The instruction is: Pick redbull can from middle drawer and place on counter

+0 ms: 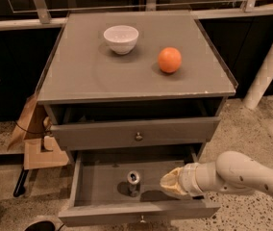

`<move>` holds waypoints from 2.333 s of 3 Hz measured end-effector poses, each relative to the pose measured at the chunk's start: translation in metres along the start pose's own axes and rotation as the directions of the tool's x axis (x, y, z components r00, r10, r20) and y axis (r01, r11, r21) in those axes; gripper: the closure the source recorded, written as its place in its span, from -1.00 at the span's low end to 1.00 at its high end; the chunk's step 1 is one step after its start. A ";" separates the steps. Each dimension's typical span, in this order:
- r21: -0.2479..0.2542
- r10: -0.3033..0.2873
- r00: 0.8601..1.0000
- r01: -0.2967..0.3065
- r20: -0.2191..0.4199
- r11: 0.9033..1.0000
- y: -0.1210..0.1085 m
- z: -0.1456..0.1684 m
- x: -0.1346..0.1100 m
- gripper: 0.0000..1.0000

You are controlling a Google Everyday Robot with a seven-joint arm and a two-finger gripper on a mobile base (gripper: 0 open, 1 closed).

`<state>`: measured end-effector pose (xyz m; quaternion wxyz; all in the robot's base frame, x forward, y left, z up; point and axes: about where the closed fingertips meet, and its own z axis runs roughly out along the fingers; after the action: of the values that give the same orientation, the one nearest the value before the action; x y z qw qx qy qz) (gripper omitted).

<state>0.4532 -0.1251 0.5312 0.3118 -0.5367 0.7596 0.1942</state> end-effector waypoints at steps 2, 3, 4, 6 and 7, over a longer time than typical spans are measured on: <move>-0.018 0.013 1.000 -0.013 0.028 1.000 -0.007 0.028 0.006 -0.48; -0.025 0.020 0.999 -0.019 0.042 1.000 -0.009 0.038 0.007 -0.44; -0.029 0.022 0.998 -0.020 0.064 0.999 -0.011 0.051 0.005 -0.44; -0.054 0.032 0.993 -0.026 0.110 0.998 -0.016 0.092 -0.002 -0.44; -0.080 0.033 0.991 -0.023 0.131 0.997 -0.015 0.115 -0.006 -0.44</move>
Offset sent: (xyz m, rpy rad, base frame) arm 0.0194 0.0140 -0.0368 0.0499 0.0185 0.0011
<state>0.4989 -0.0542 0.4519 0.3376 -0.5236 0.7365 0.2635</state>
